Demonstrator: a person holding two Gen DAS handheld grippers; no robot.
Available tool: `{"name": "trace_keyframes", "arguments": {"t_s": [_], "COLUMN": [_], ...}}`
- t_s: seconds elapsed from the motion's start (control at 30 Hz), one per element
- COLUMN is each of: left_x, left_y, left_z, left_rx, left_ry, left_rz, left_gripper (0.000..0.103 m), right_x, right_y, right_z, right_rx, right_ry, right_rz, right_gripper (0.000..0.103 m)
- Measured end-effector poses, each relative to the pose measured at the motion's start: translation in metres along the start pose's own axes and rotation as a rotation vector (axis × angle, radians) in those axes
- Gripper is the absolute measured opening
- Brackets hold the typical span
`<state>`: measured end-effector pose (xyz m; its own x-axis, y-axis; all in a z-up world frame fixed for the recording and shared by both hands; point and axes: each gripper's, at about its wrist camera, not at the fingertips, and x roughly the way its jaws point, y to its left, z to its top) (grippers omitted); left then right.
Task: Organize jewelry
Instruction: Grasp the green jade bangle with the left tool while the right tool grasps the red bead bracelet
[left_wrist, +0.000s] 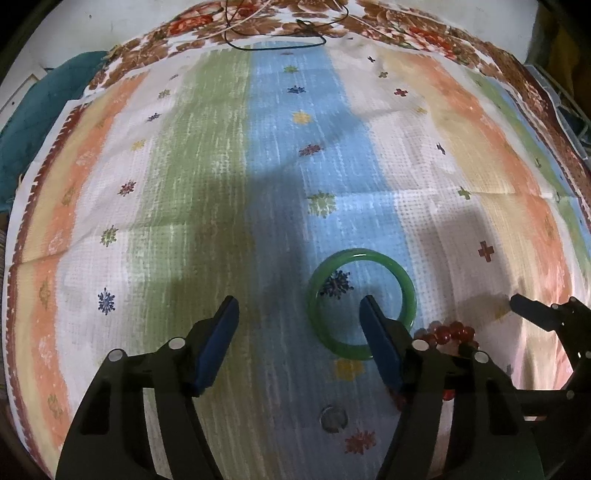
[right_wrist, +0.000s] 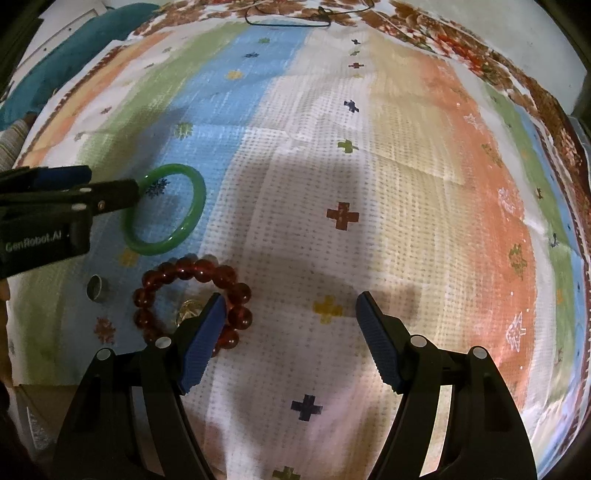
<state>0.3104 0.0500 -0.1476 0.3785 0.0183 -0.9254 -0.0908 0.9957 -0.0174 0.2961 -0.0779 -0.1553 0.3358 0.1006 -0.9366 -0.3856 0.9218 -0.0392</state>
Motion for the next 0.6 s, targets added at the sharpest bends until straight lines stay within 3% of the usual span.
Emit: {"name": "trace_keyframes", "arguments": {"t_s": [0.07,0.17,0.27,0.33,0.43,0.53,0.6], "left_x": [0.004,0.013,0.020,0.022,0.023,0.024,0.024], "left_y": [0.000,0.005,0.010,0.011,0.010,0.011,0.013], "left_z": [0.000,-0.001,-0.002,-0.003,-0.005,-0.007,-0.007], "left_rx": [0.006,-0.016,-0.045,-0.050,-0.038,-0.020,-0.017], "left_ry": [0.014,0.046,0.067,0.068,0.066,0.060,0.058], "left_rz": [0.003,0.027,-0.019,-0.035,-0.006,-0.003,0.006], "left_gripper": [0.060,0.041,0.037,0.025,0.014,0.010,0.007], "right_x": [0.002,0.004,0.004,0.002,0.002,0.002,0.001], "right_y": [0.000,0.001,0.004,0.007,0.009,0.010,0.011], "right_z": [0.001,0.003,0.006,0.007,0.006,0.004,0.004], "right_rx": [-0.005,-0.008,-0.026,-0.030,-0.034,-0.035,-0.041], "right_ry": [0.004,0.010,0.015,0.016,0.014,0.013,0.011], "right_rz": [0.002,-0.001,0.010,0.020,0.033,0.051,0.051], "right_gripper": [0.072,0.068,0.052,0.037,0.028,0.014,0.014]}}
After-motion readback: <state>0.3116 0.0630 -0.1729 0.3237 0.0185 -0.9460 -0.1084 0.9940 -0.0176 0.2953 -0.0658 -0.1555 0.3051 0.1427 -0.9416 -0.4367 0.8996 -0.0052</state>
